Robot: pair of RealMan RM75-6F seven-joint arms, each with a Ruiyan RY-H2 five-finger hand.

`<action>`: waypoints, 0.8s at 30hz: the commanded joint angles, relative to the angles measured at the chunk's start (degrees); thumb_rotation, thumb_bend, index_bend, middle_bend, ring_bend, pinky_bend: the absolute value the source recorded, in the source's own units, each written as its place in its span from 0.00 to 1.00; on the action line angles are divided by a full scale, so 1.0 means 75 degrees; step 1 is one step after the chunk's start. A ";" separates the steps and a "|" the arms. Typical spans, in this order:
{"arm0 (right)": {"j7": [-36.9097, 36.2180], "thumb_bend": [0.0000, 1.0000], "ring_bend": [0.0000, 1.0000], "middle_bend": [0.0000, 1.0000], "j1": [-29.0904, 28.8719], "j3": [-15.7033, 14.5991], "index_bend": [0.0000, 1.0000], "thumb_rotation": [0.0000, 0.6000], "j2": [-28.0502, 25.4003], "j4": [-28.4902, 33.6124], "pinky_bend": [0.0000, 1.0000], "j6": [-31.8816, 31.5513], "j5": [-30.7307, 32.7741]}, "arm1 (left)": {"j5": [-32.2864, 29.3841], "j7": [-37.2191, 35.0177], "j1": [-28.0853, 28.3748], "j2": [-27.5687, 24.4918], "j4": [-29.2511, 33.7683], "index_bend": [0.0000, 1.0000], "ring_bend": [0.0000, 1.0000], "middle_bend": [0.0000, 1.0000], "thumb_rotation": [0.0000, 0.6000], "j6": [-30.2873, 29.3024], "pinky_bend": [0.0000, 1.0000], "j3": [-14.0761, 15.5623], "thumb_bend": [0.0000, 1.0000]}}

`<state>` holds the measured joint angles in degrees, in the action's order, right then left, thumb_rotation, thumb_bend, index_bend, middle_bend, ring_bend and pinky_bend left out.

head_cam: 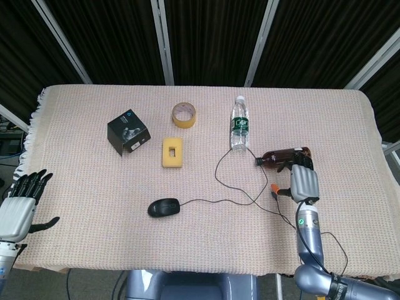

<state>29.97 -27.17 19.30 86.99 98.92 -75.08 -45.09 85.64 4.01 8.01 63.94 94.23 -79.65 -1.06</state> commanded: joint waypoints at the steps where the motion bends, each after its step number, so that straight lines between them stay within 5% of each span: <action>1: -0.0009 0.17 0.25 0.38 -0.0072 -0.0202 0.49 1.00 0.0348 -0.0407 0.01 -0.0081 -0.0031 | -0.0019 -0.0023 -0.0001 -0.0011 0.0014 0.06 0.00 0.00 1.00 0.0012 0.00 0.0004 0.14; 10: 0.0195 0.17 0.60 0.73 -0.0171 -0.0542 0.54 1.00 0.0863 -0.0935 0.34 -0.0241 -0.0401 | -0.0087 -0.0078 0.0005 -0.0046 0.0070 0.07 0.00 0.00 1.00 0.0062 0.00 0.0013 0.14; 24: 0.0587 0.17 0.60 0.73 -0.0196 -0.0464 0.47 1.00 0.1183 -0.1439 0.34 -0.0069 0.0362 | -0.0245 -0.0153 0.0025 -0.0116 0.0178 0.07 0.00 0.00 1.00 0.0196 0.00 0.0023 0.14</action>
<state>33.98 -28.77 15.95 95.78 88.33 -75.75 -42.86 83.80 2.87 8.19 63.08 95.55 -78.18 -0.89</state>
